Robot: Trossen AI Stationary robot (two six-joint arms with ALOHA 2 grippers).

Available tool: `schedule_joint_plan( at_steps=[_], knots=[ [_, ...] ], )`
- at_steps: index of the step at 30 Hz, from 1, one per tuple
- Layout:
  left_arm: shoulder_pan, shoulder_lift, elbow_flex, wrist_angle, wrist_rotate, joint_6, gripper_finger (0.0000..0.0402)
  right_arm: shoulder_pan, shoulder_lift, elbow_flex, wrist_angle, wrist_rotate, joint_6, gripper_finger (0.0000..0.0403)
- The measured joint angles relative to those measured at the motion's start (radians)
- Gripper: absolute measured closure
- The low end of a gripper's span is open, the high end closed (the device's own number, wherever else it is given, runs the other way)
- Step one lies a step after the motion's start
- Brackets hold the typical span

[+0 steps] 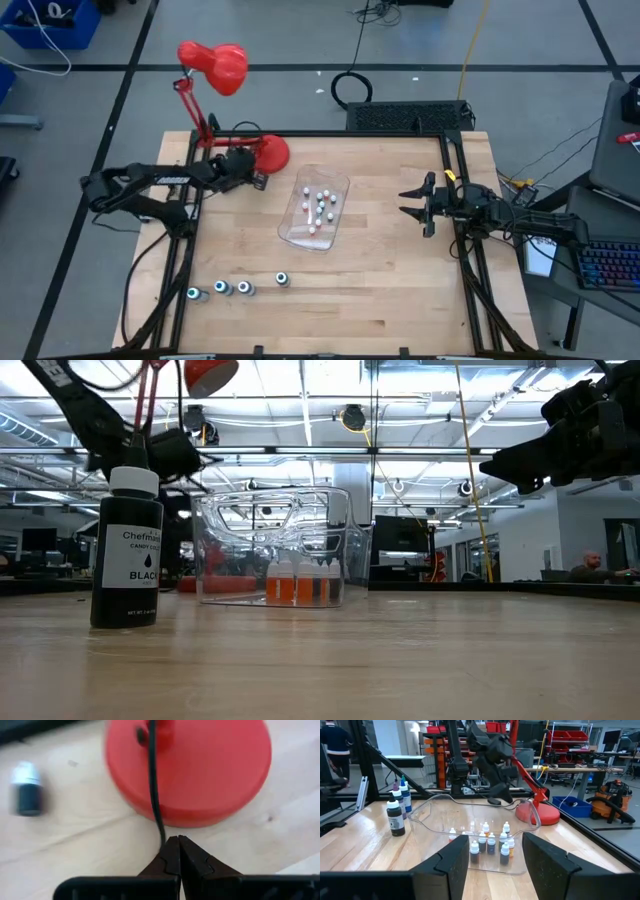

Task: Pick & Place food coloring
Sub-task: Put the small purple food coloring bottle into the transparent bin

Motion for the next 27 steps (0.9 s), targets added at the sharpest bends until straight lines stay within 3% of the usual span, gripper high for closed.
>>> schedule_joint_plan(
  at_steps=[4,9,17,23,27],
  knots=[
    [-0.090,-0.120,0.000,-0.102,-0.110,-0.054,0.0401,0.000,0.000,0.000,0.000,0.000,0.000,0.0230],
    [-0.194,-0.275,0.000,-0.277,-0.329,-0.157,0.0401,0.000,0.000,0.000,0.000,0.000,0.000,0.0229],
    [-0.384,-0.518,0.000,-0.360,-0.412,-0.157,0.0401,0.000,0.000,0.000,0.000,0.000,0.000,0.0231],
    [-0.443,-0.704,0.000,-0.641,-0.455,-0.342,0.0401,0.000,0.000,0.000,0.000,0.000,0.000,0.0228],
    [-0.473,-0.814,0.000,-0.798,-0.597,-0.488,0.0401,0.000,0.000,0.000,0.000,0.000,0.000,0.0228]
  ],
)
